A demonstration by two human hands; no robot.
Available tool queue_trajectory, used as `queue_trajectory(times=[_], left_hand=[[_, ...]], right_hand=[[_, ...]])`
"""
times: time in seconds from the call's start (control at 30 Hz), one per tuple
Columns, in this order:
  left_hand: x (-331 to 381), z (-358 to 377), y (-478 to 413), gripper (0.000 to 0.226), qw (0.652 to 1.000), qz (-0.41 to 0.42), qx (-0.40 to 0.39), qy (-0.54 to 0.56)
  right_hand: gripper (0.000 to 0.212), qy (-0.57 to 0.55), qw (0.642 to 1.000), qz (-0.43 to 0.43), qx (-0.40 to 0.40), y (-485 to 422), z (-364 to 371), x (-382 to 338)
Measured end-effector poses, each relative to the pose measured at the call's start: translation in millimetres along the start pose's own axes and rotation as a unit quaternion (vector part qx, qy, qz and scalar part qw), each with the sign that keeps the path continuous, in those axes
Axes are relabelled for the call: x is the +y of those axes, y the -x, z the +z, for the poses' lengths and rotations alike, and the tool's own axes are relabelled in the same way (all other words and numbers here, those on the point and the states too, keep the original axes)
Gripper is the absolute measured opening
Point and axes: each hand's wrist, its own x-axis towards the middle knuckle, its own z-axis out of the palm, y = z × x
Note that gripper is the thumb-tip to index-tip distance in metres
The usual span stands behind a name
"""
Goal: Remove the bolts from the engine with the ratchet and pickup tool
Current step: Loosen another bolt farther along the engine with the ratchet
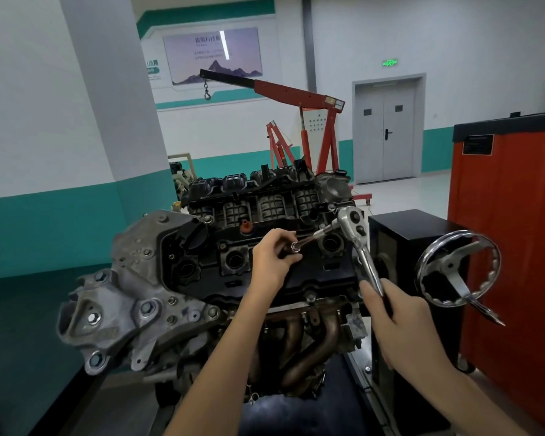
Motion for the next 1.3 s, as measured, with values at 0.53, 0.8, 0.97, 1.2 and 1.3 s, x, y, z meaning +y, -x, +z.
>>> queue_trajectory(times=[0.53,0.8,0.97,1.2,1.3], left_hand=[[-9,-5,-5,0.019,0.981,0.118,0.044,-0.149],[31,-11,2,0.018,0.993,0.032,-0.038,0.103],[37,-9,7,0.043,0.993,-0.008,-0.048,0.105],[33,-18,1,0.034,0.995,0.007,-0.062,0.083],[31,-19,0,0.030,0.993,0.023,-0.095,0.062]], right_hand=[[0.035,0.222,0.966,-0.076,-0.106,-47,16,-17],[0.033,0.214,0.964,-0.051,-0.152,-44,29,-8],[0.034,0.144,0.977,-0.028,-0.156,-28,46,-7],[0.018,0.358,0.880,-0.150,-0.273,-93,-8,-9],[0.015,0.446,0.829,-0.210,-0.263,-135,-29,-14]])
